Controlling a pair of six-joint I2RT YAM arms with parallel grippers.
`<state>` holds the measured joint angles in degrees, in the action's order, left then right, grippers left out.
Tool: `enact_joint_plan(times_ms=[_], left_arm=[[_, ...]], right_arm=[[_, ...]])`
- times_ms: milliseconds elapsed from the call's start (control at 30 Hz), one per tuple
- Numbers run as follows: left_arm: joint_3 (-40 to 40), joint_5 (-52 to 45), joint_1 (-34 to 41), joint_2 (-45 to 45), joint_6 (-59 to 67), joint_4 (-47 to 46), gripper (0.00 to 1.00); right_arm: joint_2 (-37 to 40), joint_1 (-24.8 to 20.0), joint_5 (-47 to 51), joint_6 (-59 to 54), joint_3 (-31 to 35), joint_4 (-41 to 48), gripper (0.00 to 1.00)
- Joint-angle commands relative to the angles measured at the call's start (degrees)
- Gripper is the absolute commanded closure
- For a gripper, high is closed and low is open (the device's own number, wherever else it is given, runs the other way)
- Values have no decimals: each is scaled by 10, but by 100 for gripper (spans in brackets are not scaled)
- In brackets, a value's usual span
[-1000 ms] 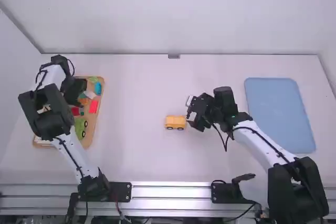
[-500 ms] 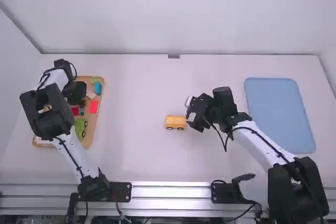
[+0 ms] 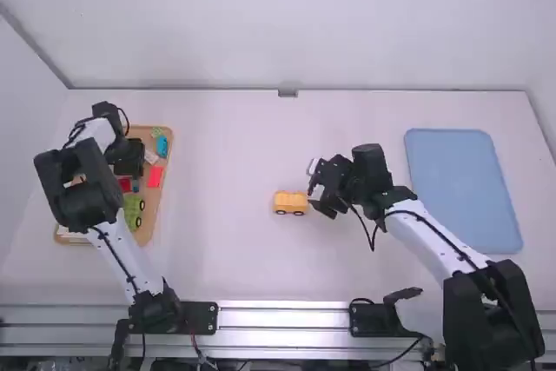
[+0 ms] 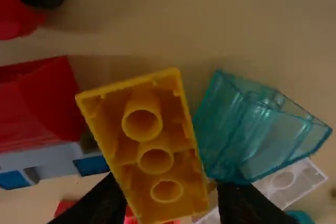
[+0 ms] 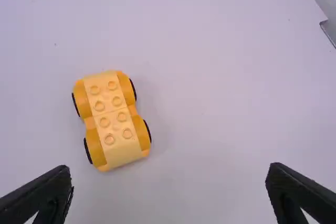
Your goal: Assemble lego blocks to make yellow taxi
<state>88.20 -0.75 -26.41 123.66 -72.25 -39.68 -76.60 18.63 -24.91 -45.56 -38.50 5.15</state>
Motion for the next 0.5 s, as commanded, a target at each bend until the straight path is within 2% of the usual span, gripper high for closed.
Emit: enact_joint_plan(times_ms=[0,133,200,267,300,333,400,467], left_arm=[[-18,19,-2,1,-4,4,54],[-31,19,-2,1,-4,21,51],[-31,17,-2,1,-4,23,56],[-31,17,-2,1,-4,28,65],[-31,17,-2,1,-4,32,75],[-31,16,-2,1,-4,34,78],[-31,17,-2,1,-4,38,80],[-31,4,-2,0,-4,38,75]], right_arm=[[5,1,-1,3,-1,1,1],[5,1,-1,3,-1,1,2],[5,1,-1,3,-1,1,1],[5,1,-1,3,-1,1,1],[5,1,-1,3,-1,1,1],[5,1,-1,3,-1,1,1],[5,1,-1,4,-1,0,2],[5,1,-3,3,-1,0,2]])
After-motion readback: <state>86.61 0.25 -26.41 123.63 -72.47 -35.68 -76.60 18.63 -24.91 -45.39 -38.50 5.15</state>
